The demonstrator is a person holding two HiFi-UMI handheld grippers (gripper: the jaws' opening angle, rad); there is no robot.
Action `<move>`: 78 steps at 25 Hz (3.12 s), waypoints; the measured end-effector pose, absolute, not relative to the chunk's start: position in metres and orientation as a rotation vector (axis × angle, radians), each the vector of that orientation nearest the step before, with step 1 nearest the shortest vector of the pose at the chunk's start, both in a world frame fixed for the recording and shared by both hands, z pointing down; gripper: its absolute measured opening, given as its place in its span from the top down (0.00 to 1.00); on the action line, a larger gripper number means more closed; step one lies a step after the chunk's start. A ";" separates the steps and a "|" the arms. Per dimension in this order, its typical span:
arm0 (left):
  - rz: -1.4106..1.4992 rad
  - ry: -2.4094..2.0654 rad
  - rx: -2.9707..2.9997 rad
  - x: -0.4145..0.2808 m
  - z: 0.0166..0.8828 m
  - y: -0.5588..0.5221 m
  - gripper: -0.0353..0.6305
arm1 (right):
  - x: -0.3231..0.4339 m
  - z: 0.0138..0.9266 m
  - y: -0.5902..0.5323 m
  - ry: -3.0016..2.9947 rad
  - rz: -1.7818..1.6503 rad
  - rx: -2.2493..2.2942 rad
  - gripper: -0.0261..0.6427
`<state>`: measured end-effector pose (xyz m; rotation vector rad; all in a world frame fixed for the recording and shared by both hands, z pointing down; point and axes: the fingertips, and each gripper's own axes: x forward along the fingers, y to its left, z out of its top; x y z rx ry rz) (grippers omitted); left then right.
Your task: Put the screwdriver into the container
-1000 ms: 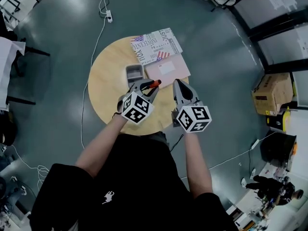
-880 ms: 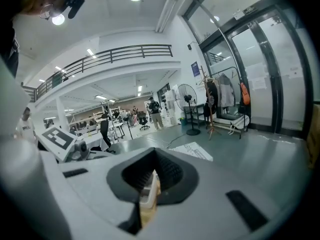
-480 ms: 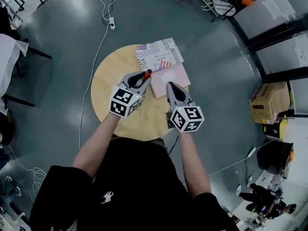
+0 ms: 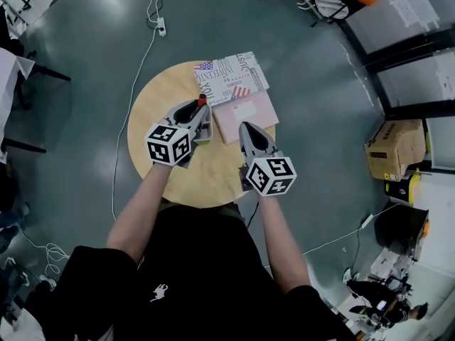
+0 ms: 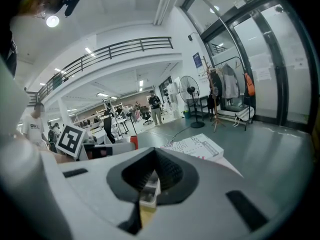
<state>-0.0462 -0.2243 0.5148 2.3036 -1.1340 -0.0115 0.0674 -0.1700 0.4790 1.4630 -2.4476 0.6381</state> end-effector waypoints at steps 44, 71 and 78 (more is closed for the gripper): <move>0.225 -1.363 1.967 -0.098 0.630 -0.182 0.76 | 0.060 0.504 -0.163 -2.415 0.738 1.478 0.96; 0.486 -1.512 2.496 -0.126 0.463 -0.171 0.94 | 0.063 0.406 -0.135 -2.524 0.371 1.525 0.96; 0.424 -1.439 2.571 -0.115 0.430 -0.157 0.94 | 0.071 0.382 -0.115 -2.548 0.322 1.518 0.96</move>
